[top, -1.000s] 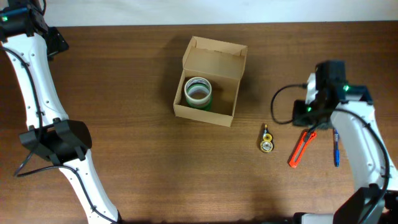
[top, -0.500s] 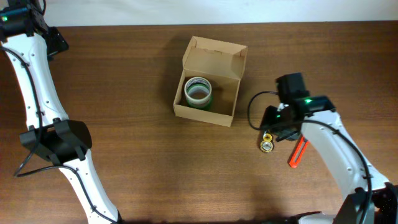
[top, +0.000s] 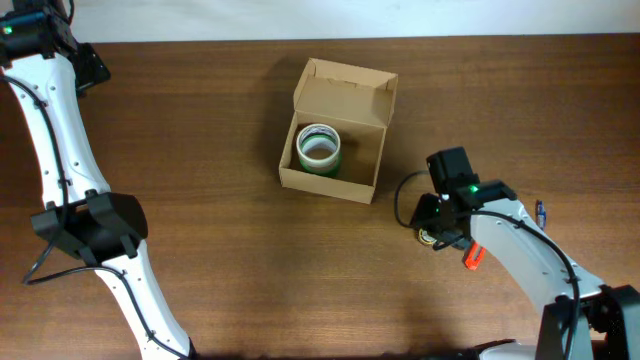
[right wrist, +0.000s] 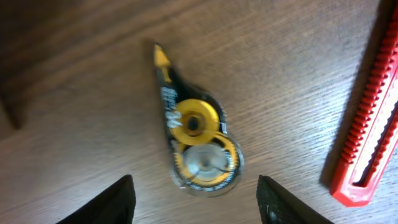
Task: Pack container
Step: 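Lower the right gripper onto the yellow correction tape and close on it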
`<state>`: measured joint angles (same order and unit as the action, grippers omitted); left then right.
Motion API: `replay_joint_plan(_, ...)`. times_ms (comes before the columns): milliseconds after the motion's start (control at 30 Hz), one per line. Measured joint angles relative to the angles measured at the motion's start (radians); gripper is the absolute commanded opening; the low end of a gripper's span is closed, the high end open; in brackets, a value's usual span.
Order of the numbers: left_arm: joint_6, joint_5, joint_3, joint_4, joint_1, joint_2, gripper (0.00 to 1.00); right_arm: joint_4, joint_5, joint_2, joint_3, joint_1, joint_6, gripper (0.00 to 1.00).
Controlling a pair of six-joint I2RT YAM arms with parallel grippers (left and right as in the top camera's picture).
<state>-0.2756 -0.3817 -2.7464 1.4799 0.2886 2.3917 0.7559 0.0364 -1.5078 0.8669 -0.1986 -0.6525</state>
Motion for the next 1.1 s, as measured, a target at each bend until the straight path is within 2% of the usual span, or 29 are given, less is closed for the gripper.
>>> replay_joint_plan(567,0.000,0.000,0.000,0.000,0.000,0.000,1.00,-0.082,-0.076,0.000,-0.037,0.104,0.295,0.71)
replay_joint_plan(767,0.000,0.000,0.000,0.000,0.000,0.000,1.00,-0.088,-0.112,-0.006,-0.037,0.104,0.318,0.70)
replay_joint_plan(1100,0.000,0.000,0.000,0.000,0.000,0.000,1.00,-0.125,-0.122,-0.068,-0.037,0.104,0.257,0.66)
